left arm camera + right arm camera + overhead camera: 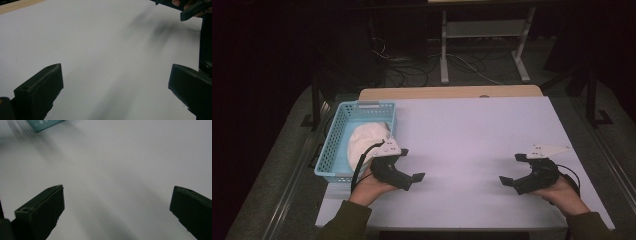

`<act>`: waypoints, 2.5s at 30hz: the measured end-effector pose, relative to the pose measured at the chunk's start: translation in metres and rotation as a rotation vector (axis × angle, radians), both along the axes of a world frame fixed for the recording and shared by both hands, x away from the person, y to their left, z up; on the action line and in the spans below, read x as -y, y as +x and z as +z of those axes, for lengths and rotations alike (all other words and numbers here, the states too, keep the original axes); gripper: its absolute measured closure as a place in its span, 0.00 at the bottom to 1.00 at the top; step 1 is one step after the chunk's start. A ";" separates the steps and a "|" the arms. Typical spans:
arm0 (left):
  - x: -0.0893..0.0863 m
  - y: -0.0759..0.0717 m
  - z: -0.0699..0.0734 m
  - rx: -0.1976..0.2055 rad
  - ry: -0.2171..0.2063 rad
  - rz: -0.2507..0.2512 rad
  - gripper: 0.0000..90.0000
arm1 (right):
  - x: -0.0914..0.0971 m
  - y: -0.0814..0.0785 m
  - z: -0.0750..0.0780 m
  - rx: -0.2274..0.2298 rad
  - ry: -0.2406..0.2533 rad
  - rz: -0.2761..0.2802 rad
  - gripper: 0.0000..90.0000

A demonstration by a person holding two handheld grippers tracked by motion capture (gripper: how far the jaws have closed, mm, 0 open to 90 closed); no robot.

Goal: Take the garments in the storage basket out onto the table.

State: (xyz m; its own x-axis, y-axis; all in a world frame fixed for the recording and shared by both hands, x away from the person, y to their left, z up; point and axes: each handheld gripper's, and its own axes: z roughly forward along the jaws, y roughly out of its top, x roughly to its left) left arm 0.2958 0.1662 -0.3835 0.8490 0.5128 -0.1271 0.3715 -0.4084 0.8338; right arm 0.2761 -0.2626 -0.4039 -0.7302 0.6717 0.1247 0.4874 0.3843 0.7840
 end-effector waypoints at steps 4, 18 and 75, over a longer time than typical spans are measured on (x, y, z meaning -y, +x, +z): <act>0.000 0.000 0.000 -0.004 0.002 0.001 0.00 | 0.000 0.000 0.000 -0.005 0.003 -0.006 0.00; -0.001 0.001 0.004 -0.015 0.013 -0.007 0.00 | -0.001 -0.002 -0.003 -0.006 0.005 0.006 0.00; -0.032 0.014 0.021 0.016 0.050 0.062 0.00 | -0.001 -0.002 -0.011 -0.014 -0.016 0.009 0.00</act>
